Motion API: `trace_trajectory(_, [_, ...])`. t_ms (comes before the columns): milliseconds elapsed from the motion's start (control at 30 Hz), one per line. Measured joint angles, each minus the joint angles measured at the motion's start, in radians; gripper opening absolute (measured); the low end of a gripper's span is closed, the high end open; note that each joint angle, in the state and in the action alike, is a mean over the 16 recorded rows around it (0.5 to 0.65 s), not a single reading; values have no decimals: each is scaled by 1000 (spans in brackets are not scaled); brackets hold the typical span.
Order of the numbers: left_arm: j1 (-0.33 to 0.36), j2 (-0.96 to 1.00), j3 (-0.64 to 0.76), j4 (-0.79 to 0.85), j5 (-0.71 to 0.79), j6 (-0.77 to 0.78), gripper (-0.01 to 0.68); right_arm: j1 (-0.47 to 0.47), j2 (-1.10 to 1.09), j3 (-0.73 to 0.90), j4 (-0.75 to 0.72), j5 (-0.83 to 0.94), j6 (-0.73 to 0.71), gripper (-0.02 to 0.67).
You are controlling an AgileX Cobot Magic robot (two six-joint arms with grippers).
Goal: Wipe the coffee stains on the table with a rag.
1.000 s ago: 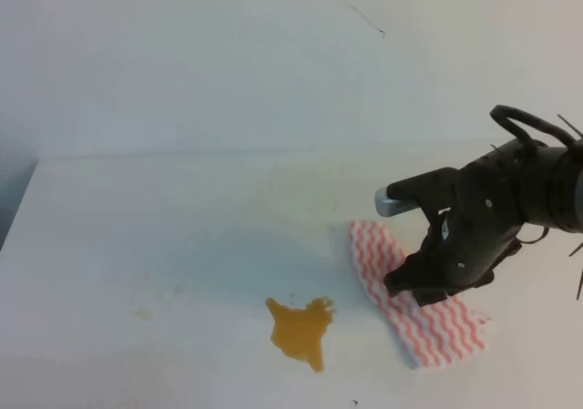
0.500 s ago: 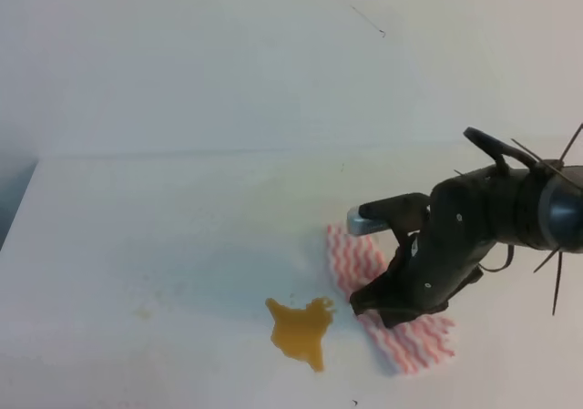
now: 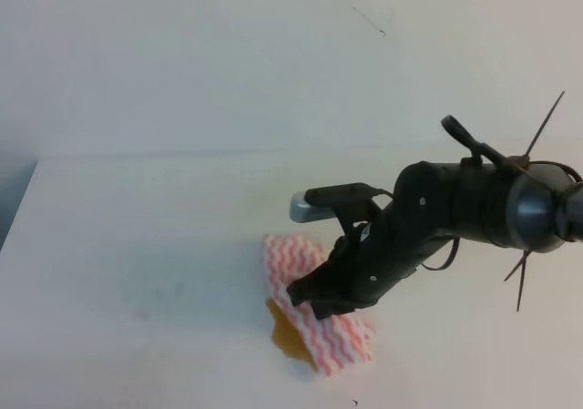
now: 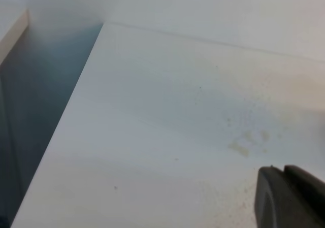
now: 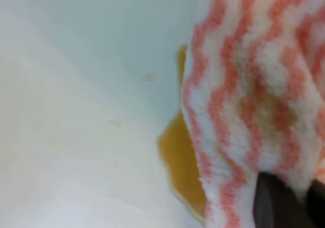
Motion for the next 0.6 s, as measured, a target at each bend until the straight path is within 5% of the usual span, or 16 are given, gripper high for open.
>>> trace_trajectory(333, [0,0,0,0,0,1,-1,94,82,-71,35,-16,-17,38])
trace_trajectory(600, [0,0,0,0,0,0,-1,77,140,-84,31,-41,19,39])
